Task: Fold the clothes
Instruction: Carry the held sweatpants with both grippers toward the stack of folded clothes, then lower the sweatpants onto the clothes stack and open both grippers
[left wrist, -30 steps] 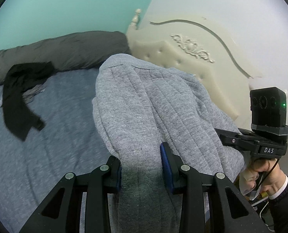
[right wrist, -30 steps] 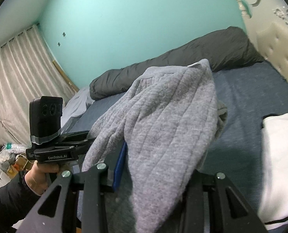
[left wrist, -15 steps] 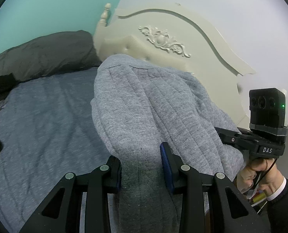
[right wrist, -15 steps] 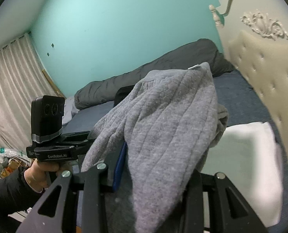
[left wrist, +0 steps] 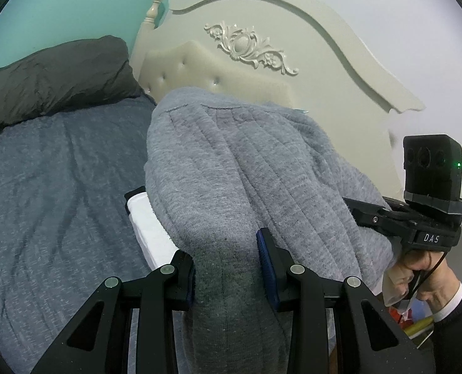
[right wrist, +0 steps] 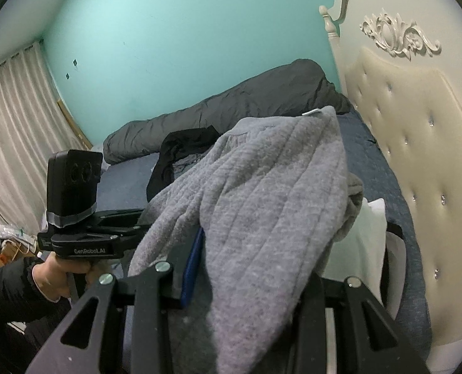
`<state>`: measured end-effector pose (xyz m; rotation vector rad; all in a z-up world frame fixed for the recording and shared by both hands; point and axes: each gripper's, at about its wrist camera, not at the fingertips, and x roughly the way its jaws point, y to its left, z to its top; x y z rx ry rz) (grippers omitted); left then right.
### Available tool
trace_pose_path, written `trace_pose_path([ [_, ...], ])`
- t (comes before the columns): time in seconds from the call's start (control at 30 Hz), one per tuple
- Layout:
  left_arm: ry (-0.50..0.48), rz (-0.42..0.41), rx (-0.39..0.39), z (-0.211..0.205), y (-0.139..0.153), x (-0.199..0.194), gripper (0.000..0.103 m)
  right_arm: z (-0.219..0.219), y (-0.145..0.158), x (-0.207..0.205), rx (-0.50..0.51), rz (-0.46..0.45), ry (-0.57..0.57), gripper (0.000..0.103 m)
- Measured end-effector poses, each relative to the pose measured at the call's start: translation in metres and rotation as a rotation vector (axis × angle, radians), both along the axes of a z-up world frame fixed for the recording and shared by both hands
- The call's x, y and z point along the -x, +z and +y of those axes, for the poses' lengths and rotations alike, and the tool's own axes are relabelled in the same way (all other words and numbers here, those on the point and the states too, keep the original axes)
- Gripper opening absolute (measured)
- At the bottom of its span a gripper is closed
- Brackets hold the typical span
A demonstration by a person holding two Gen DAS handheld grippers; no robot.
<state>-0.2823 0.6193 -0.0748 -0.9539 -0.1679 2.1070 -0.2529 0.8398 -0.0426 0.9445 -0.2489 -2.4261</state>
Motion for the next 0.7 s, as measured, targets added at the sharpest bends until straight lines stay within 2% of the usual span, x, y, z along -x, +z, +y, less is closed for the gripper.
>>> trace_pose_path([
  [0.33, 0.045, -0.04, -0.019, 0.027, -0.029, 0.005, 0.036, 0.028, -0.022, 0.012, -0.022, 0.003, 0.022, 0.036],
  [0.7, 0.05, -0.131, 0.016, 0.052, -0.09, 0.001, 0.036, 0.06, -0.086, 0.018, -0.035, -0.103, -0.011, 0.037],
])
